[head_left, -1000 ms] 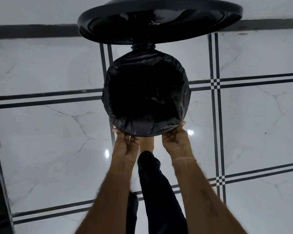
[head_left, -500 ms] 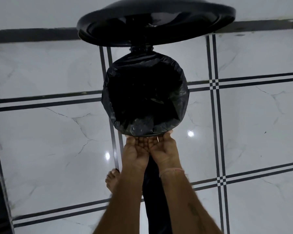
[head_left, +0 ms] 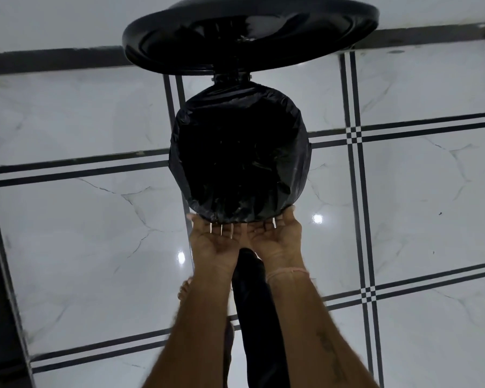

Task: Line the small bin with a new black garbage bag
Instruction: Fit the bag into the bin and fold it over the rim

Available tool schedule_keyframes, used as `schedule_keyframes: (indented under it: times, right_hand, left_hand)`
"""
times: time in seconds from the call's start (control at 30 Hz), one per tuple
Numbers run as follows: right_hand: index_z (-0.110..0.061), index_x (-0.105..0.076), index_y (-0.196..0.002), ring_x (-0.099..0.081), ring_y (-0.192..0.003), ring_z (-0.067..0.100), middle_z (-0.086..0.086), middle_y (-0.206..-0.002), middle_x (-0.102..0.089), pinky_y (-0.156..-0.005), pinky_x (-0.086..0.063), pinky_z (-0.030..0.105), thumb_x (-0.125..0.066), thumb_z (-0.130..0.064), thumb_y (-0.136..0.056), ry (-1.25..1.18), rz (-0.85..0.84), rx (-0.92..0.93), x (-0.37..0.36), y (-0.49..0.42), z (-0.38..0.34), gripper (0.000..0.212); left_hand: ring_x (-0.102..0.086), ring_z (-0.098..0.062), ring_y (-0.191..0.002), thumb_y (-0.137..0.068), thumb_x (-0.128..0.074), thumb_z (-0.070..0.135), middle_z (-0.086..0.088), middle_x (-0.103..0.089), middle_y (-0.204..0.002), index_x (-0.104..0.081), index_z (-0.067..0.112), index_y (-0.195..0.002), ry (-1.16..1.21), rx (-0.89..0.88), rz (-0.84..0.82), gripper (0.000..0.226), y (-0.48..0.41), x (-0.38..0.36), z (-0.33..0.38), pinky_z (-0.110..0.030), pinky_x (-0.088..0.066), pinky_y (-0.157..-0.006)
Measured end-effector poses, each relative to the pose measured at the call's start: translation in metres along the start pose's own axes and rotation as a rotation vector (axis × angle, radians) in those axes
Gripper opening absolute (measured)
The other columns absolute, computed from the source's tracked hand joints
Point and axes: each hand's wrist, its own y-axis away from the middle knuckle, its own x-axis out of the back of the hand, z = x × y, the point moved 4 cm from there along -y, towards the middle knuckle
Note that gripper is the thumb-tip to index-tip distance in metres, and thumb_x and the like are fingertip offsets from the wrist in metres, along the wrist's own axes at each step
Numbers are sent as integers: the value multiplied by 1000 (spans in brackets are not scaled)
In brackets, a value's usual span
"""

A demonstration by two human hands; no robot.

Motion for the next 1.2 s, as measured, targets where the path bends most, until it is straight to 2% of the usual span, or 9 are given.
schedule_keyframes:
  times: [0.1,0.2,0.27,0.37,0.57,0.7,0.93,1.1,1.2]
  right_hand:
    - [-5,-72,-93,-68,-86,25,8,-100,-73,-49,-63,38,-63,-28,-104,-32,-6,-47,-13,4,-10,27]
    - [-7,-81,-89,-68,-86,25,8,-100,-76,-40,-58,33,-55,-30,-109,-9,-21,-23,-16,2,-12,40]
    - [-10,-82,-75,-69,-88,24,7,-89,-77,-51,-61,32,-50,-42,-109,30,-13,23,-10,-5,-18,57]
    - [-8,-75,-105,-71,-103,27,11,-108,-76,-82,-61,42,-49,-46,-108,136,-7,98,-12,-18,-38,46]
    - [-10,-74,-105,-77,-85,29,12,-86,-82,-57,-65,39,-47,-44,-109,297,-14,94,-27,-31,-72,44]
    - [-10,-74,-122,-72,-117,34,14,-116,-79,-101,-57,51,-50,-53,-106,402,-105,113,-38,-30,-85,52]
    - [-14,-77,-104,-72,-99,29,10,-88,-83,-60,-67,42,-51,-42,-108,637,24,61,-50,-28,-95,38]
    - [-10,-74,-103,-71,-96,30,13,-87,-82,-58,-66,44,-40,-38,-113,574,81,90,-53,-24,-93,45]
    - [-13,-71,-104,-69,-105,32,13,-108,-75,-79,-63,48,-42,-32,-112,559,120,173,-51,-21,-95,36]
  left_hand:
    - [-70,-19,-89,-103,-62,29,-2,-76,-85,-76,12,-92,-25,-42,-31,25,-17,5,17,-33,-62,-67]
    - [-79,-20,-89,-104,-58,28,-4,-81,-90,-72,9,-104,-46,-47,-111,24,-23,4,24,-32,-65,-70]
    - [-80,-18,-90,-95,-60,35,-3,-82,-94,-71,10,-108,-66,-54,-160,30,-23,4,28,-32,-65,-72]
    - [-80,-17,-92,-93,-60,36,-4,-82,-99,-69,9,-117,-118,-62,-151,37,-29,6,33,-30,-65,-73]
    - [-79,-16,-89,-104,-55,14,-6,-81,-94,-67,3,-118,-277,-25,-87,22,-35,1,39,-27,-64,-70]
    - [-70,-21,-120,-104,-46,52,-4,-80,-113,-75,11,-112,-248,-107,-149,51,-24,-7,65,-39,-58,-99]
    - [-70,-23,-112,-104,-56,39,-5,-73,-122,-64,13,-127,-672,-178,-100,36,-15,-29,97,-40,-60,-95]
    - [-70,-21,-107,-108,-50,35,-4,-72,-113,-66,14,-119,-737,-187,-84,28,-12,-33,100,-42,-57,-101]
    - [-69,-23,-109,-110,-44,35,-6,-71,-116,-62,12,-128,-749,-187,-55,34,-5,-37,99,-39,-59,-94]
